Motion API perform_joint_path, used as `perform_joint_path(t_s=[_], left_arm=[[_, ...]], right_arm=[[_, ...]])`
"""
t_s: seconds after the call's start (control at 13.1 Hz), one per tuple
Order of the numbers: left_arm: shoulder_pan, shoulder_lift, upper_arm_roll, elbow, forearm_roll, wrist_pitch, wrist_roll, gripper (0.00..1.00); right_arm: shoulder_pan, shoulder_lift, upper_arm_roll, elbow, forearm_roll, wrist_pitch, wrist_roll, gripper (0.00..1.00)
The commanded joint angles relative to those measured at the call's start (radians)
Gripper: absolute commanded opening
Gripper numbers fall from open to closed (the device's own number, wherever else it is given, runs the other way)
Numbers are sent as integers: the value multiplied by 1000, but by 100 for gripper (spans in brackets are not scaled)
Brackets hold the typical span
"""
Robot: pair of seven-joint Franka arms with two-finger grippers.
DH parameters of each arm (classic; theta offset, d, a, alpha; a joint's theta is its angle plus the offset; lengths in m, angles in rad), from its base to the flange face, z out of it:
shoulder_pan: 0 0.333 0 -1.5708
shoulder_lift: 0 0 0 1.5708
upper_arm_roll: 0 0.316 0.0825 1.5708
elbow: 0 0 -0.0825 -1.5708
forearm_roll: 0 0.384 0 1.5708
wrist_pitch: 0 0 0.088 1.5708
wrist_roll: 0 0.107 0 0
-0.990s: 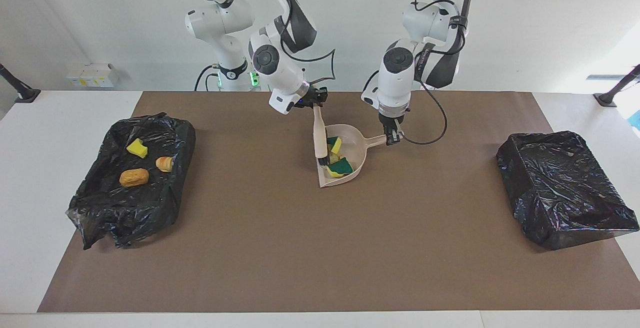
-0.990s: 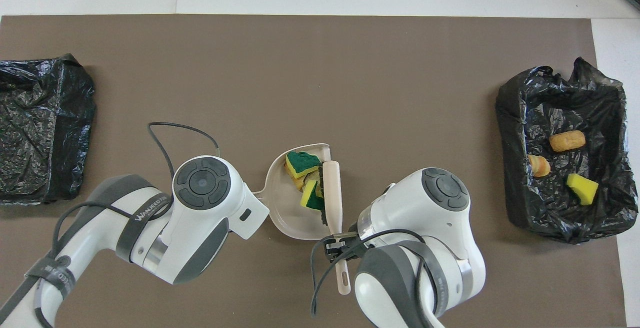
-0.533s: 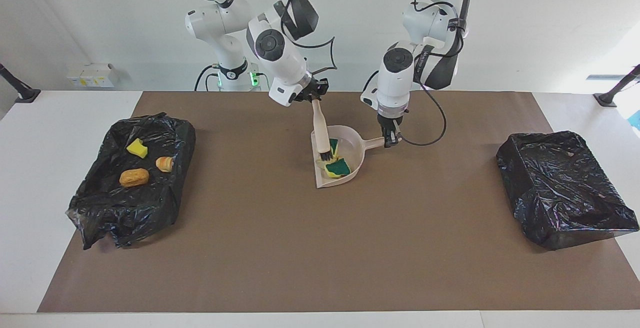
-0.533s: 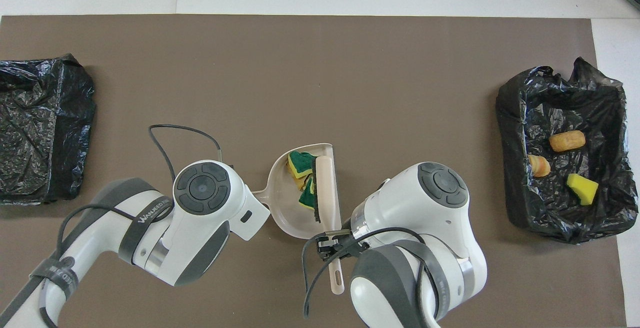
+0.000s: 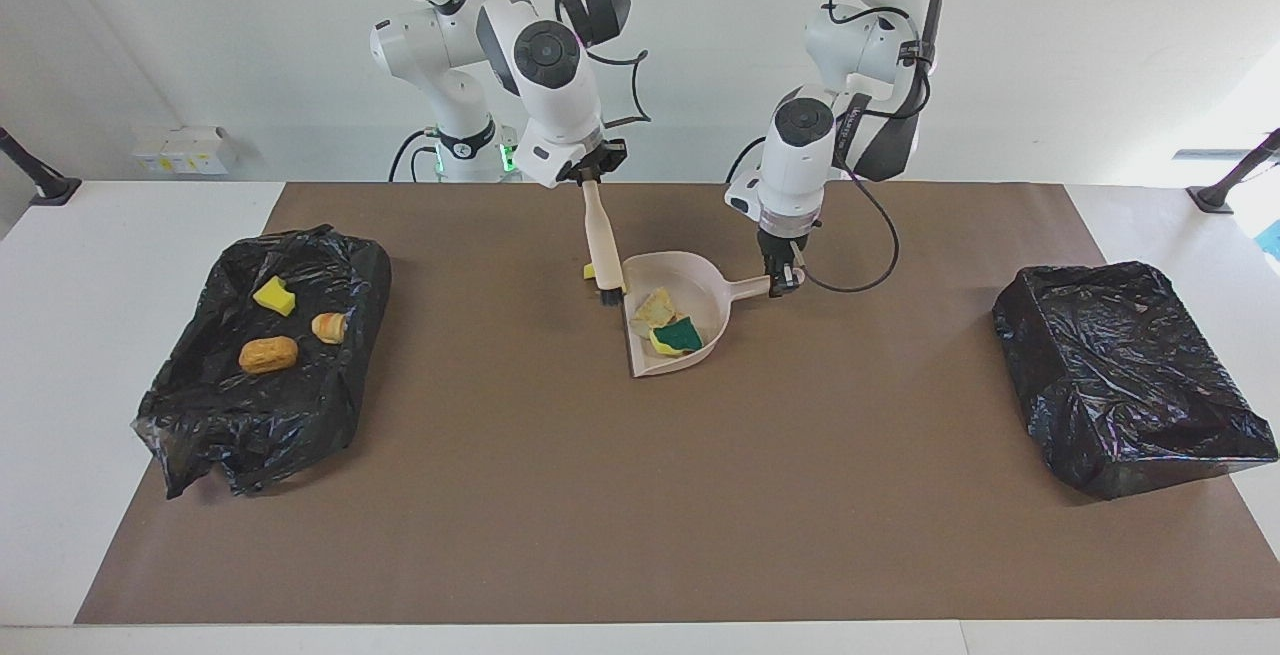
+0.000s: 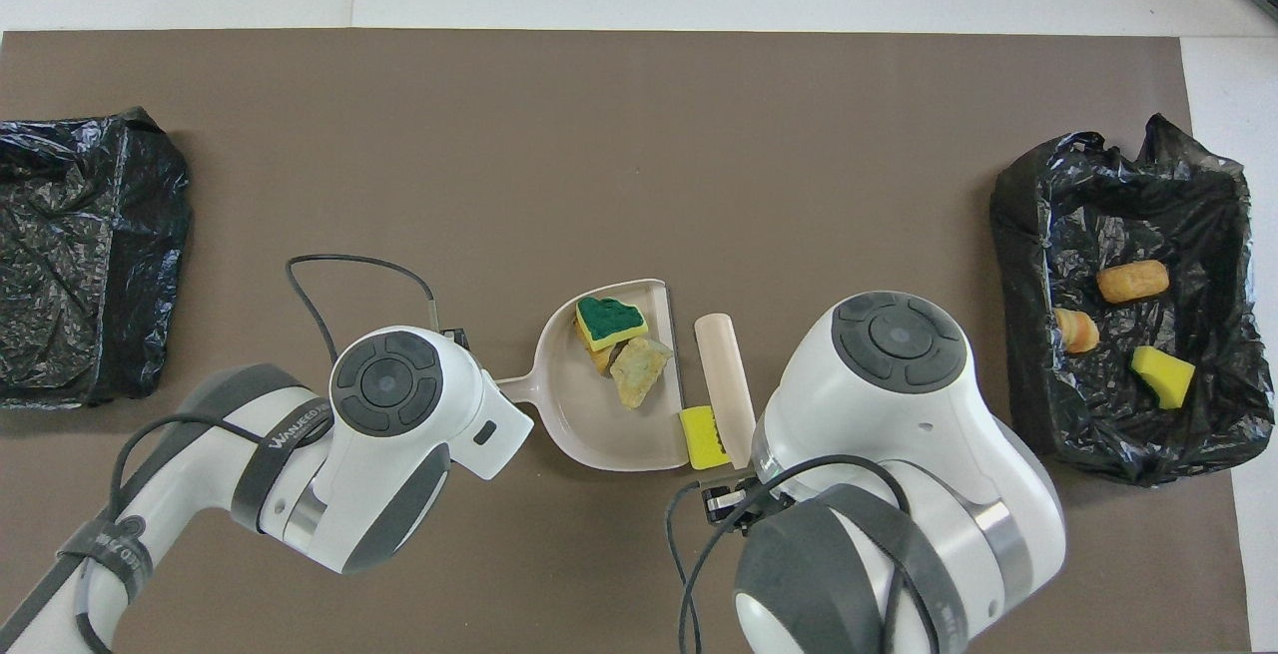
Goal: Sweep and dump trash in bin
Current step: 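Sweep the remaining sponge pieces with the right gripper into the left-held dustpan, then brush the last sponge pieces deeper into the dustpan with the right gripper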
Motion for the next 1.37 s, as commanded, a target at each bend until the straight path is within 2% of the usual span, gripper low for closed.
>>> perform_joint_path(t_s=[0.0, 0.08, 0.15, 0.3, 0.61, 0.76, 0.99, 1.14, 1.29], left_arm=[[45, -21, 6, -16, -11, -22, 87, 0], [52, -29, 6, -2, -11, -58, 98, 0], [52, -40, 8, 5, -11, -98, 101, 0], [38, -61, 8, -1, -2, -127, 97, 0], [-25, -107, 5, -60, 6, -110, 71, 0], [-61, -133, 3, -119, 42, -72, 2, 0], [-102, -133, 3, -136, 72, -60, -78, 0], [-98, -135, 2, -148, 72, -34, -78, 0], [-92, -135, 2, -151, 72, -21, -78, 0]], right_arm=[[-27, -100, 8, -160, -16, 61, 2, 0], [-42, -133, 9, -217, -16, 71, -3, 0], [-42, -131, 11, -254, -16, 71, -1, 0], [-25, -130, 17, -331, -5, 176, 8, 0], [-10, -104, 17, -362, 111, 252, 3, 0], [-7, -90, 18, -368, 180, 285, 2, 0], [41, -73, 18, -367, 315, 370, 3, 0], [61, -49, 18, -342, 448, 422, 3, 0], [76, -18, 18, -286, 489, 424, 18, 0]])
